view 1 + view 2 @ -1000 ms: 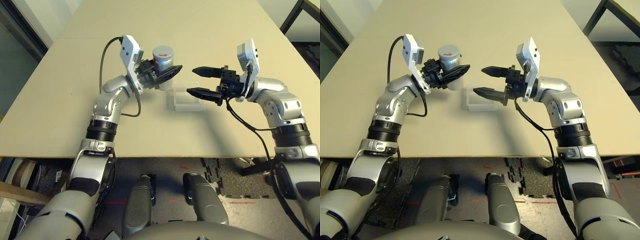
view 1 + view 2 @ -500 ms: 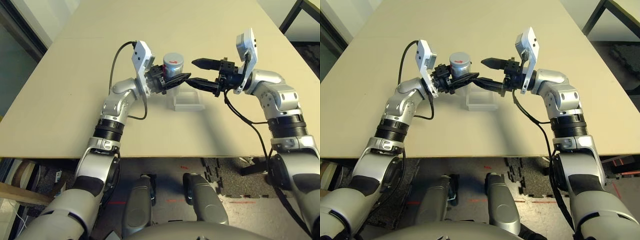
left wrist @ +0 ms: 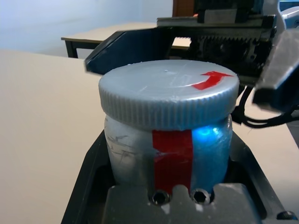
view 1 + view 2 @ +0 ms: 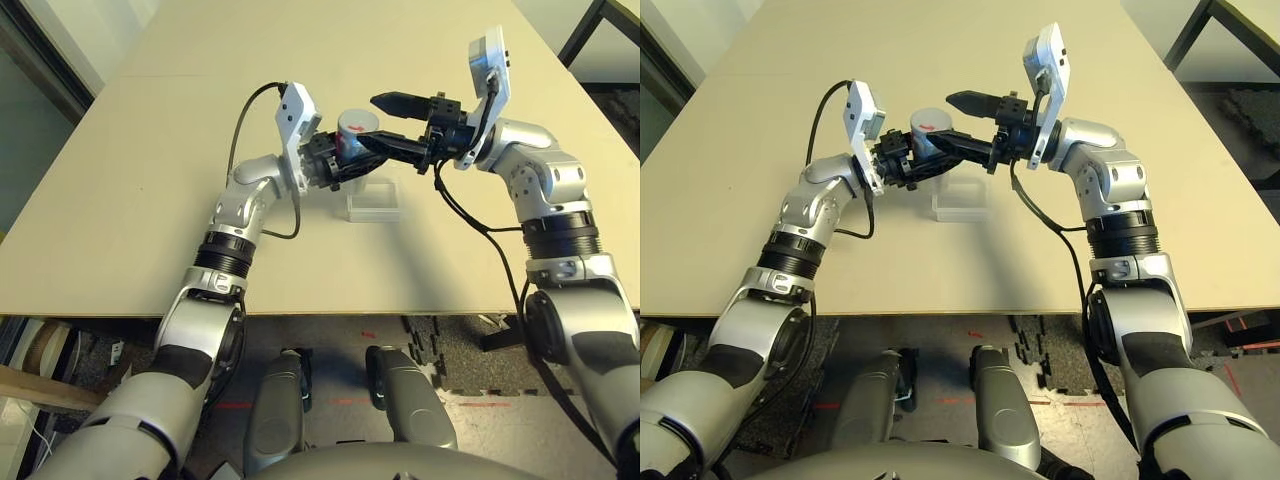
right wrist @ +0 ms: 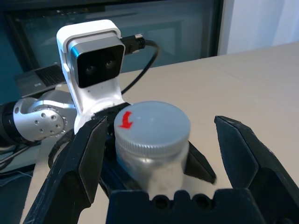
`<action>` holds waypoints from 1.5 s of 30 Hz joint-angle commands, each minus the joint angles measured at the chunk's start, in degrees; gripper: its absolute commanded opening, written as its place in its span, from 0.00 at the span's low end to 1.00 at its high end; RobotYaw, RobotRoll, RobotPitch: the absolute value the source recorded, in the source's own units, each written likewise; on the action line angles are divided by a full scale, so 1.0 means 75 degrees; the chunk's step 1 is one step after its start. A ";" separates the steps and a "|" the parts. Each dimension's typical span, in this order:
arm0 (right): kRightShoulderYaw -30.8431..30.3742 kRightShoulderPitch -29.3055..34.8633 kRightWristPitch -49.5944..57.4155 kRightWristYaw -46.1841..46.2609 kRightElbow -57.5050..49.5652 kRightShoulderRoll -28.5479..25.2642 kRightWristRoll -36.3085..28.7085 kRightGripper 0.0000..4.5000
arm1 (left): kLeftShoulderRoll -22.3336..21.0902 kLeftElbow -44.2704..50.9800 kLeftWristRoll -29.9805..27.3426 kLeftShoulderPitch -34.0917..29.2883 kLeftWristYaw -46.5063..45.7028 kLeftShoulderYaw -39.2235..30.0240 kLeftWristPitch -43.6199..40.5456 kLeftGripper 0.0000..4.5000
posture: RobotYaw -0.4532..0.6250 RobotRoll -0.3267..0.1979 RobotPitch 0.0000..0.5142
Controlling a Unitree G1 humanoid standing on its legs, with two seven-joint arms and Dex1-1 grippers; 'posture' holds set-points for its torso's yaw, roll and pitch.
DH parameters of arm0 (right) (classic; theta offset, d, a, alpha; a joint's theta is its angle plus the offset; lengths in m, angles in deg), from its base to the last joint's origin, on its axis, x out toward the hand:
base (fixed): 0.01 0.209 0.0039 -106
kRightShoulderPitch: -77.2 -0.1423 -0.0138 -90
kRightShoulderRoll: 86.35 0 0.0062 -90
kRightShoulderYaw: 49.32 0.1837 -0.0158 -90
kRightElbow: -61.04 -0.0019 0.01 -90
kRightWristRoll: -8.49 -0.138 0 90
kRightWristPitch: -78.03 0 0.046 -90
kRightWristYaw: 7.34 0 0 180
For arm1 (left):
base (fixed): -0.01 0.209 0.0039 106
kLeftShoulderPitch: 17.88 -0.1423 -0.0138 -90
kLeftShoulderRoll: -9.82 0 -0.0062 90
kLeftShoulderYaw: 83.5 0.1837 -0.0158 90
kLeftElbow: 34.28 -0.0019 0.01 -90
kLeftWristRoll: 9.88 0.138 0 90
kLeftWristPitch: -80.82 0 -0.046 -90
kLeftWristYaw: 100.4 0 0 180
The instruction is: Pour the medicine from the bottle into the box.
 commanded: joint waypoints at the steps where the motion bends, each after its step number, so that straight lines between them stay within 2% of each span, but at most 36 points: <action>1: -0.0023 -0.0133 0.0031 -0.0056 0.0076 0.0058 -0.0016 1.00 | 0.0009 -0.0077 0.0125 0.0132 0.0067 0.0070 0.0071 0.58 | 0.26 0.62 0.31; 9: -0.0069 -0.0182 -0.0025 -0.0080 0.0145 0.0172 0.0056 1.00 | 0.0039 -0.0030 0.0143 0.0119 0.0071 0.0079 0.0042 0.58 | 0.26 0.62 0.32; 12: -0.0050 -0.0197 -0.0035 -0.0071 0.0164 0.0208 0.0057 0.87 | 0.0027 0.0016 0.0144 0.0089 0.0081 0.0084 0.0010 0.58 | 0.26 0.62 0.32; 15: -0.0060 -0.0191 -0.0031 -0.0098 0.0135 0.0221 0.0061 0.63 | 0.0011 0.0050 0.0149 0.0060 0.0089 0.0082 -0.0012 0.58 | 0.27 0.62 0.33; 16: -0.0068 -0.0192 -0.0038 -0.0124 0.0133 0.0216 0.0065 0.58 | 0.0008 0.0053 0.0151 0.0057 0.0090 0.0080 -0.0018 0.58 | 0.27 0.62 0.33; 17: -0.0074 -0.0192 -0.0042 -0.0142 0.0124 0.0214 0.0067 0.58 | 0.0004 0.0064 0.0152 0.0051 0.0093 0.0078 -0.0026 0.58 | 0.27 0.62 0.33; 25: -0.0243 -0.0317 -0.0269 -0.0897 0.0089 0.0162 -0.0005 0.58 | -0.0008 0.0090 0.0104 0.0053 0.0163 0.0048 -0.0122 0.58 | 0.26 0.62 0.33; 35: -0.0590 -0.0589 -0.0408 -0.2872 -0.0238 0.0473 -0.0571 0.58 | -0.0007 0.0355 -0.0029 -0.0026 0.0404 -0.0014 -0.0475 0.58 | 0.27 0.62 0.34; 40: -0.0632 -0.0761 -0.0405 -0.2964 0.0001 0.0701 -0.0481 0.58 | -0.0020 0.0502 -0.0084 -0.0071 0.0409 -0.0006 -0.0572 0.58 | 0.28 0.62 0.34; 42: -0.0443 -0.0848 -0.0555 -0.2542 0.0303 0.0814 -0.0366 0.58 | -0.0027 0.0552 -0.0107 -0.0084 0.0387 -0.0008 -0.0599 0.58 | 0.28 0.62 0.34; 45: -0.0273 -0.0893 -0.0630 -0.2195 0.0627 0.0847 -0.0238 0.79 | -0.0058 0.0651 -0.0123 -0.0140 0.0370 -0.0024 -0.0643 0.58 | 0.29 0.62 0.34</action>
